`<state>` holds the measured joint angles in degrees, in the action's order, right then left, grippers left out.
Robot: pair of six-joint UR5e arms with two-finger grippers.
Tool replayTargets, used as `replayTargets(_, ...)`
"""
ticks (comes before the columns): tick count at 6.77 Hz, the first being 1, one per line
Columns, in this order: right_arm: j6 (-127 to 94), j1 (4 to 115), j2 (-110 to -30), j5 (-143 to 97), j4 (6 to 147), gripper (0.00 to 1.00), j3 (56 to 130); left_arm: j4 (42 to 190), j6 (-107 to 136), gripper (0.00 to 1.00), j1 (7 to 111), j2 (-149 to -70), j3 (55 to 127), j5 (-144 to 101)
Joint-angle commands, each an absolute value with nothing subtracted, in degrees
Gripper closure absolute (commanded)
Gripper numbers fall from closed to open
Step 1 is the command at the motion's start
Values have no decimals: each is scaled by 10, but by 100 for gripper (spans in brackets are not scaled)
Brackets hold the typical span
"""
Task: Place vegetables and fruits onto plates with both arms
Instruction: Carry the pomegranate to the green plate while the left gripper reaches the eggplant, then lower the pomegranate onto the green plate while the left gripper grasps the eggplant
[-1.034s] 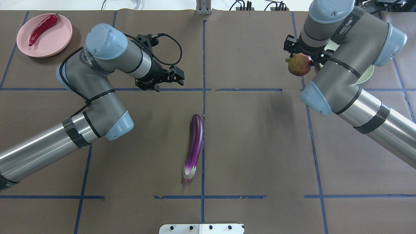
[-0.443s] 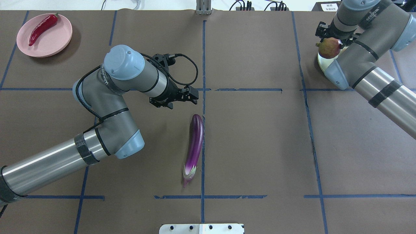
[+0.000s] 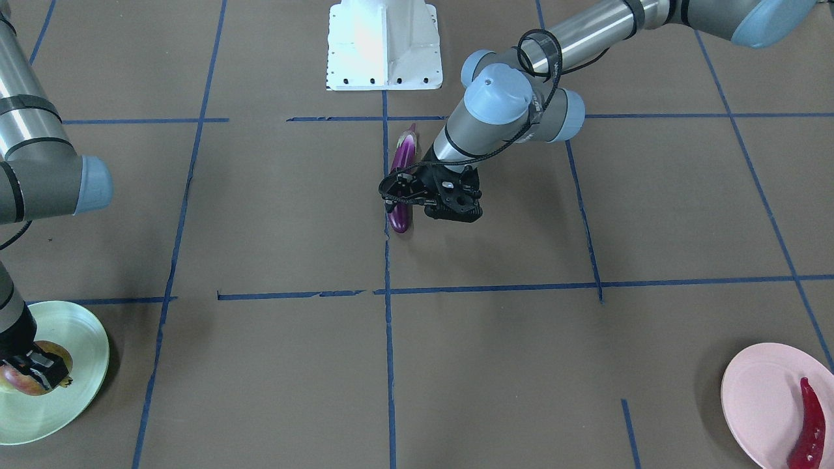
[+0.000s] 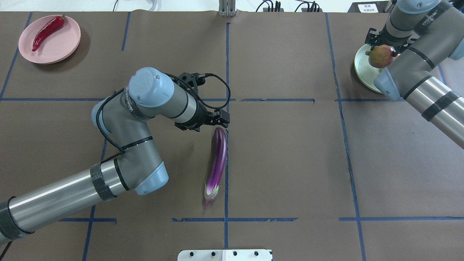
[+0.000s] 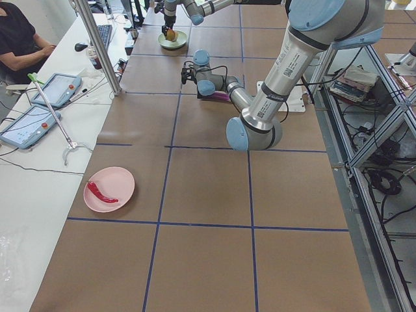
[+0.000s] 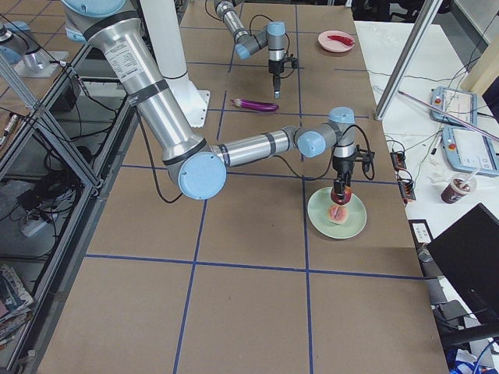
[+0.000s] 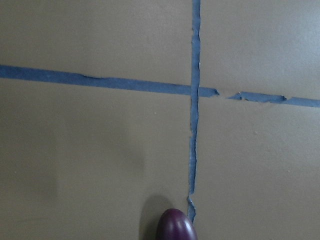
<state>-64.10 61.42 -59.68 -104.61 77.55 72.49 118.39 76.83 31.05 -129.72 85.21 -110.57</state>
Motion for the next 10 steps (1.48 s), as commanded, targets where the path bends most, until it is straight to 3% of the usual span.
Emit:
replayTargets(1,-638,610,-600,-1049,775,38,724,1079,731,0,261,-1294,915,-1028)
replayTargets(2,-637,608,-603,-1048,774,1,725,1077,712,0,239,-1294,920,-1027)
replayTargets(5,-624,609,-603,-1058,774,0,745,985,649,0,215,-1308,911,-1023)
replayTargets(7,-621,639,-603,-1145,774,0,774,986,648,7,214,-1309,906,-1023)
replayTargets(10,-623,646,-617,-1163,783,0,810,986,649,46,204,-1315,901,-1024)
